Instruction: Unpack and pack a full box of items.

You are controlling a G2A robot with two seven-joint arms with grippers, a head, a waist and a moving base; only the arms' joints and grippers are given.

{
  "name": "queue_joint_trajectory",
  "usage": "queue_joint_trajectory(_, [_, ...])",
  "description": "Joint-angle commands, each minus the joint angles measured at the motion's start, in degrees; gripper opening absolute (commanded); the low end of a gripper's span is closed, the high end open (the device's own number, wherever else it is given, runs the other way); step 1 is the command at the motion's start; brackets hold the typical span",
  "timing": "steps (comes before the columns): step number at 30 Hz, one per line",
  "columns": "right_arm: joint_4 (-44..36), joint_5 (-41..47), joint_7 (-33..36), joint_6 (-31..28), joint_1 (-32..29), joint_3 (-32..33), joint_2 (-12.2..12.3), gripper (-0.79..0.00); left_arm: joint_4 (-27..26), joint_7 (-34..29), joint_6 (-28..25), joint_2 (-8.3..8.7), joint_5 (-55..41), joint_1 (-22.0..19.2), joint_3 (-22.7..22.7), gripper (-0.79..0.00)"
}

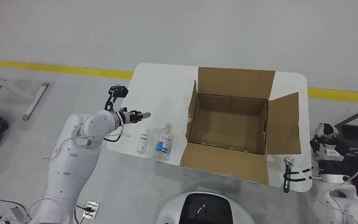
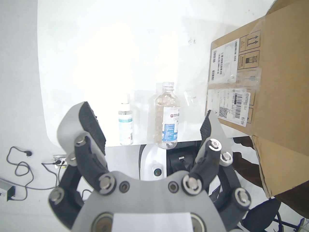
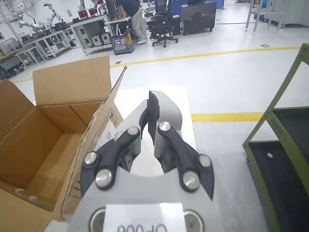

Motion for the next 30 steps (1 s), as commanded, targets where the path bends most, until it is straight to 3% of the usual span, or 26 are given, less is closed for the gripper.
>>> queue_joint_trajectory(1, [0.0, 0.0, 0.0, 0.0, 0.0, 0.0, 0.0, -0.785, -0.1, -0.3, 0.8, 0.10, 2.2, -0.3, 0.8, 0.000])
queue_joint_trajectory(4, [0.0, 0.0, 0.0, 0.0, 0.0, 0.0, 0.0, -0.785, 0.7, -7.3, 4.0, 0.39, 5.8, -3.0, 3.4, 0.000])
queue_joint_trajectory(8, [0.0, 0.0, 0.0, 0.0, 0.0, 0.0, 0.0, -0.785, 2.3, -11.7, 6.2, 0.62, 15.9, -5.8, 8.6, 0.000])
queue_joint_trajectory(11, [0.0, 0.0, 0.0, 0.0, 0.0, 0.0, 0.0, -0.785, 2.6, -15.1, 4.9, 0.57, 18.9, -6.7, 12.2, 0.000])
queue_joint_trajectory(26, [0.0, 0.0, 0.0, 0.0, 0.0, 0.0, 0.0, -0.785, 2.2, -13.3, 4.1, 0.48, 17.2, -6.0, 12.0, 0.000])
queue_joint_trajectory(30, [0.0, 0.0, 0.0, 0.0, 0.0, 0.0, 0.0, -0.785, 0.4, -15.4, 4.2, 0.46, 16.6, -5.5, 12.5, 0.000])
